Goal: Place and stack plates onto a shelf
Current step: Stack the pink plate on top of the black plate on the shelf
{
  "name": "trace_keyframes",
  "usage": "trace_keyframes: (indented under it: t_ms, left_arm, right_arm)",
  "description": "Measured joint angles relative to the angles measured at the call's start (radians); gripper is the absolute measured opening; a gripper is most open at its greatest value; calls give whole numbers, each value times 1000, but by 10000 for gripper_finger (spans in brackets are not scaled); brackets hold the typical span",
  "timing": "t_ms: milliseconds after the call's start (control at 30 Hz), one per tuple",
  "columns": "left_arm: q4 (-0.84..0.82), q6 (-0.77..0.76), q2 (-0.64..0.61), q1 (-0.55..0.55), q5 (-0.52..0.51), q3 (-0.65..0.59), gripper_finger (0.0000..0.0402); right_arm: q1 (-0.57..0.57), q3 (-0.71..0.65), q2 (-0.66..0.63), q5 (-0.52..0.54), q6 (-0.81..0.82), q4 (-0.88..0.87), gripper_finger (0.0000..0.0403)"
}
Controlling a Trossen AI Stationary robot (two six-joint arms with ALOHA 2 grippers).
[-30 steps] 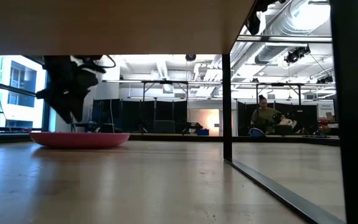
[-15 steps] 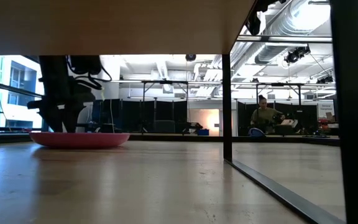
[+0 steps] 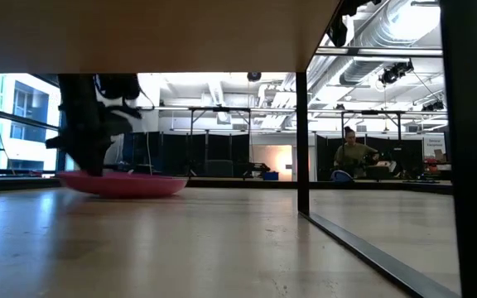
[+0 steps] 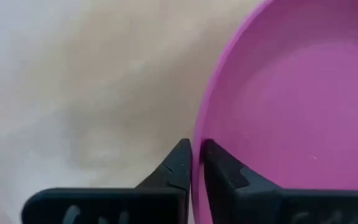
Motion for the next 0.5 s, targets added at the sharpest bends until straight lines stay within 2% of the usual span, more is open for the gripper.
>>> trace_keyframes:
  t_ms: [200,400,500]
  left_arm:
    - [-64,66,-61,40,-33,144,3]
    - [-165,152,-90,70,-41,410,2]
    - [-248,200,-93,48,-1,558,2]
  right_arm:
    - [0,0,0,0,-1,0,0]
    - [0,0,0,0,-1,0,0]
    - [-2,0,-22,8,-9,-11,0]
